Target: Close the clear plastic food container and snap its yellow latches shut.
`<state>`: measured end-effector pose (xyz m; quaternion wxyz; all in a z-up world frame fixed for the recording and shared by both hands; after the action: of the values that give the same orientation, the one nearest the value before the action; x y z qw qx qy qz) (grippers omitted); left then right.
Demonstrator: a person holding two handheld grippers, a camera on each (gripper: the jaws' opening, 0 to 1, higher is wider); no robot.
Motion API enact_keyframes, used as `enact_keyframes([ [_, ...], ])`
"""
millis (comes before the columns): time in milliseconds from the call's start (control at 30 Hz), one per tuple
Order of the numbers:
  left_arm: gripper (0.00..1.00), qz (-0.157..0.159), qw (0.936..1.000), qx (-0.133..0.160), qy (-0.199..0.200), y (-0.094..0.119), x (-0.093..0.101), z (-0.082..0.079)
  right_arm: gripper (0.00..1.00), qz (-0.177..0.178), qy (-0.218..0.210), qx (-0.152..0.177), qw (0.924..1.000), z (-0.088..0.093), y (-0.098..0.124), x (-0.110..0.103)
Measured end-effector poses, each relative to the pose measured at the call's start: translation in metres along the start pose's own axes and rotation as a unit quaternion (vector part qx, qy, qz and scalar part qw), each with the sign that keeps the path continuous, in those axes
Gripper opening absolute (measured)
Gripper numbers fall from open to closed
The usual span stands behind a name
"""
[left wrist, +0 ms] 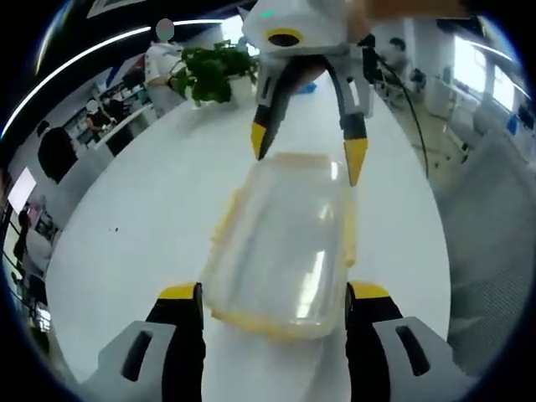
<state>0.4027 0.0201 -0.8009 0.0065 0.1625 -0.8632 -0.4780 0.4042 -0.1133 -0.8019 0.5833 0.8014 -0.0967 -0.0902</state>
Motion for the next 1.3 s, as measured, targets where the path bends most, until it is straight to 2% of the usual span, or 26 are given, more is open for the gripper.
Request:
enact_keyframes([
  [267, 0.66, 0.003, 1.0, -0.001, -0.005, 0.002, -0.006, 0.004, 0.68, 0.002, -0.001, -0.009, 1.0, -0.006, -0.005, 0.0],
  [667, 0.66, 0.009, 0.9997, -0.014, -0.018, 0.008, -0.025, 0.018, 0.68, 0.004, -0.01, -0.005, 0.9999, -0.028, -0.012, 0.006],
  [1000, 0.67, -0.004, 0.9992, -0.02, -0.033, 0.005, -0.042, 0.023, 0.68, 0.005, -0.018, 0.008, 0.9998, -0.043, -0.018, 0.018],
  [1300, 0.67, 0.0, 0.9993, -0.016, -0.034, 0.003, -0.059, 0.025, 0.69, 0.011, -0.015, 0.016, 0.9997, -0.053, -0.022, 0.032],
])
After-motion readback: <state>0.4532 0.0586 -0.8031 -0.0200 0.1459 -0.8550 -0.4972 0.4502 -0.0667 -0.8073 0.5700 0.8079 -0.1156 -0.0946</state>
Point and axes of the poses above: the point that each gripper's makers call its tool centre point, and the gripper's own axes: y roughly backward along the fingers, x roughly to its right, z roughly out of its underside, the point moved 3 cm from there along y, roughly backward along the fingers, and after that the axes turned 9 degrees about -x, right-handed, at the moved point
